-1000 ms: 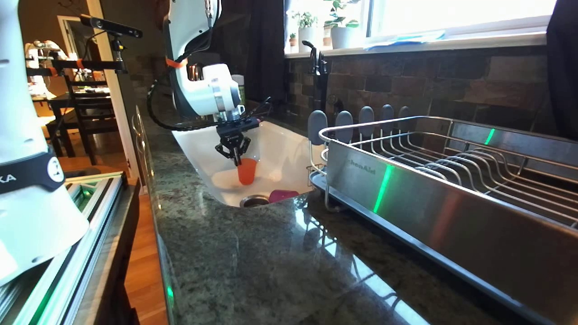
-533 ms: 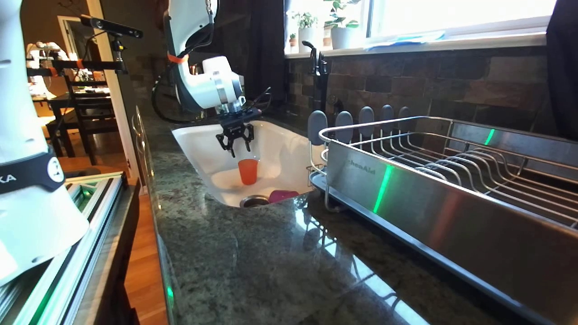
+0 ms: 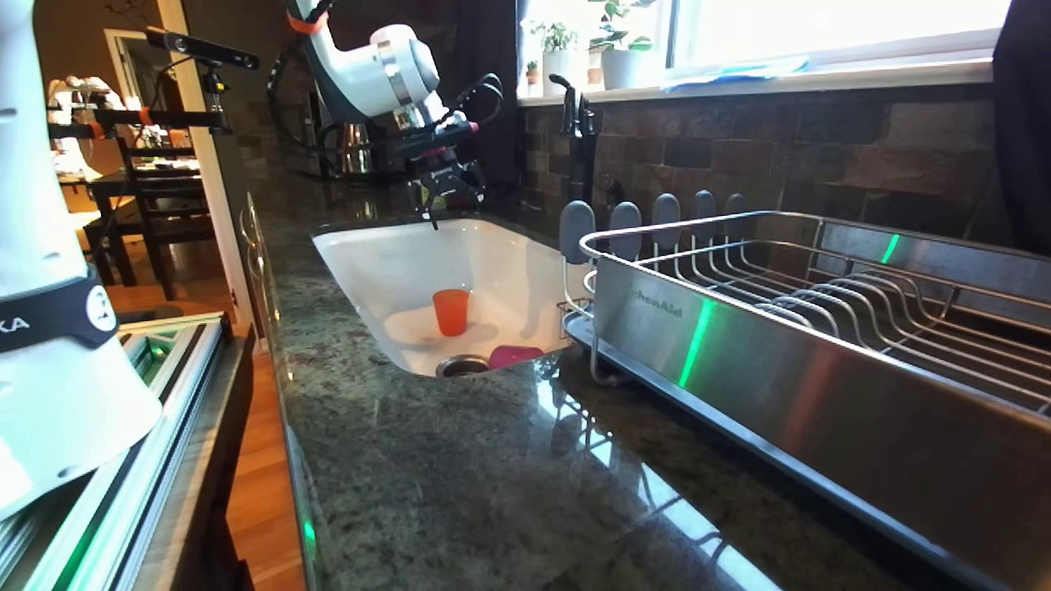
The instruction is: Put the cups into the sink
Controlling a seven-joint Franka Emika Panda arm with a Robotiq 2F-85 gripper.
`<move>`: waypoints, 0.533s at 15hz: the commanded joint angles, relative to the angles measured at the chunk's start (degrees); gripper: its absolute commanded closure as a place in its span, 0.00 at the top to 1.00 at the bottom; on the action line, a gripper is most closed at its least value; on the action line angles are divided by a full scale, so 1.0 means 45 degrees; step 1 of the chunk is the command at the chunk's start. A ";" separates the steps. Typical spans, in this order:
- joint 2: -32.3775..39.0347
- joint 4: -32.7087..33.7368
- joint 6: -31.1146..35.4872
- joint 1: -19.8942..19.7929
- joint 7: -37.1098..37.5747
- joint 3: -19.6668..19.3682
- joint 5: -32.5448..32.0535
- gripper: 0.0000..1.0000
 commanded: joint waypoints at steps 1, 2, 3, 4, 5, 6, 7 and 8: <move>-0.1778 -0.0887 -0.1577 -0.0581 0.1338 0.0757 0.1217 1.00; -0.2137 -0.0986 -0.1818 -0.0814 0.1533 0.0936 0.1697 1.00; -0.2506 -0.1046 -0.2096 -0.0957 0.1825 0.1059 0.2079 1.00; -0.2935 -0.1146 -0.2284 -0.1169 0.2019 0.1212 0.2563 1.00; -0.3308 -0.1251 -0.2437 -0.1344 0.2312 0.1336 0.2943 1.00; -0.3692 -0.1332 -0.2622 -0.1554 0.2518 0.1499 0.3422 1.00; -0.4018 -0.1388 -0.2784 -0.1735 0.2810 0.1626 0.3818 1.00; -0.4311 -0.1457 -0.2877 -0.1931 0.3110 0.1758 0.4214 1.00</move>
